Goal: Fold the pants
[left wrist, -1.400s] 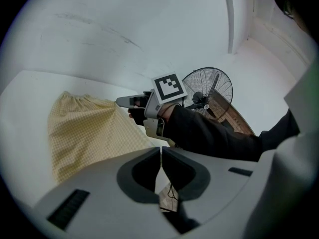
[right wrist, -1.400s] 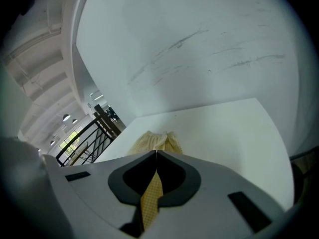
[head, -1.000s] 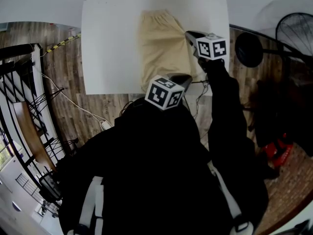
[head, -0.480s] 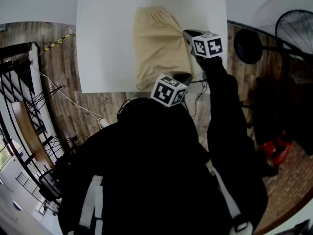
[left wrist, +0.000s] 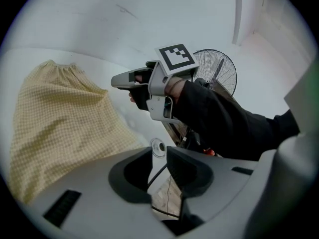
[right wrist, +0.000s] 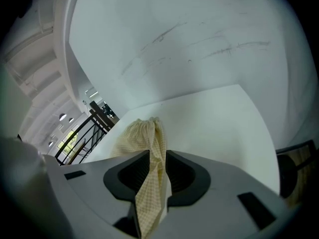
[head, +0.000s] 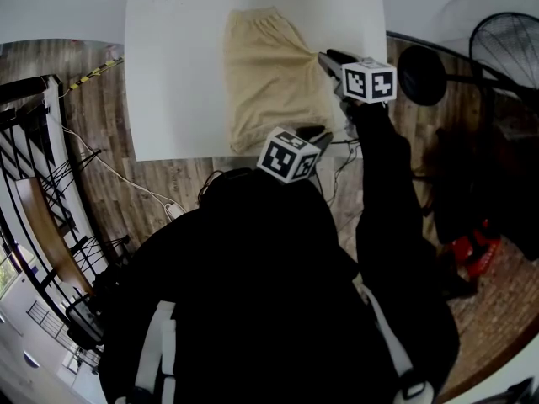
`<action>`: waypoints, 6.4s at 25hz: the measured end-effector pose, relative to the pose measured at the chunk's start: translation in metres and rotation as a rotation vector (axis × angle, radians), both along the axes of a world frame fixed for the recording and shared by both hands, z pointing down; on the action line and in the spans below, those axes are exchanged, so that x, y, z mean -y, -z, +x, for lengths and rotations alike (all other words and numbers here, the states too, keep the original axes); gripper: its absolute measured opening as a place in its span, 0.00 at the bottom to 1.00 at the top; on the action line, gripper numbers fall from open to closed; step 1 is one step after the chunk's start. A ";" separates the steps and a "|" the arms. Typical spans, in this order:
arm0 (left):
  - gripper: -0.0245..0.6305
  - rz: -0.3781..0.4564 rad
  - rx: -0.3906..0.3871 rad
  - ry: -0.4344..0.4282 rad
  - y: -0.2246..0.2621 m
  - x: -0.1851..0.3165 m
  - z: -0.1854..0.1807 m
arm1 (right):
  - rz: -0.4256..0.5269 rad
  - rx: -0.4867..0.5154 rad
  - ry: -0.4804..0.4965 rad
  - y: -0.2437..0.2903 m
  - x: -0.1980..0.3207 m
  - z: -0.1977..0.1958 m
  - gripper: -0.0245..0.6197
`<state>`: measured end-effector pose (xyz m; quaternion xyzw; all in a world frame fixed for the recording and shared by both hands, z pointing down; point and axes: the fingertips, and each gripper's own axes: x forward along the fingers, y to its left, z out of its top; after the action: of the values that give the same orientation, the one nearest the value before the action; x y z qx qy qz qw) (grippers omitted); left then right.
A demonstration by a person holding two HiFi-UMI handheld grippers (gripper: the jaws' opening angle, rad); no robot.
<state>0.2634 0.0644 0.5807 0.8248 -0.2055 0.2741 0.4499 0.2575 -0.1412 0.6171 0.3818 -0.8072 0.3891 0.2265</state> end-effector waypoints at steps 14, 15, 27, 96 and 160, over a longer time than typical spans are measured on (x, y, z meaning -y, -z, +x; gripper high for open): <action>0.14 0.149 0.056 0.177 0.024 0.054 -0.076 | 0.076 -0.074 0.018 0.029 0.005 -0.026 0.17; 0.14 0.160 0.062 0.194 0.026 0.058 -0.084 | 0.081 -0.078 0.020 0.031 0.006 -0.028 0.17; 0.14 0.235 0.134 0.407 0.037 0.120 -0.174 | 0.125 -0.131 0.063 0.049 0.027 -0.051 0.17; 0.05 0.277 0.327 0.392 -0.025 0.272 -0.249 | 0.113 -0.287 0.234 0.008 0.098 -0.100 0.05; 0.05 0.156 0.243 -0.045 0.000 0.004 -0.181 | 0.068 -0.272 0.094 0.021 -0.158 -0.048 0.05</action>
<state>0.0824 0.0606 0.5808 0.8224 -0.2607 0.3652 0.3497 0.2091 0.0164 0.5958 0.4002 -0.7986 0.2953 0.3388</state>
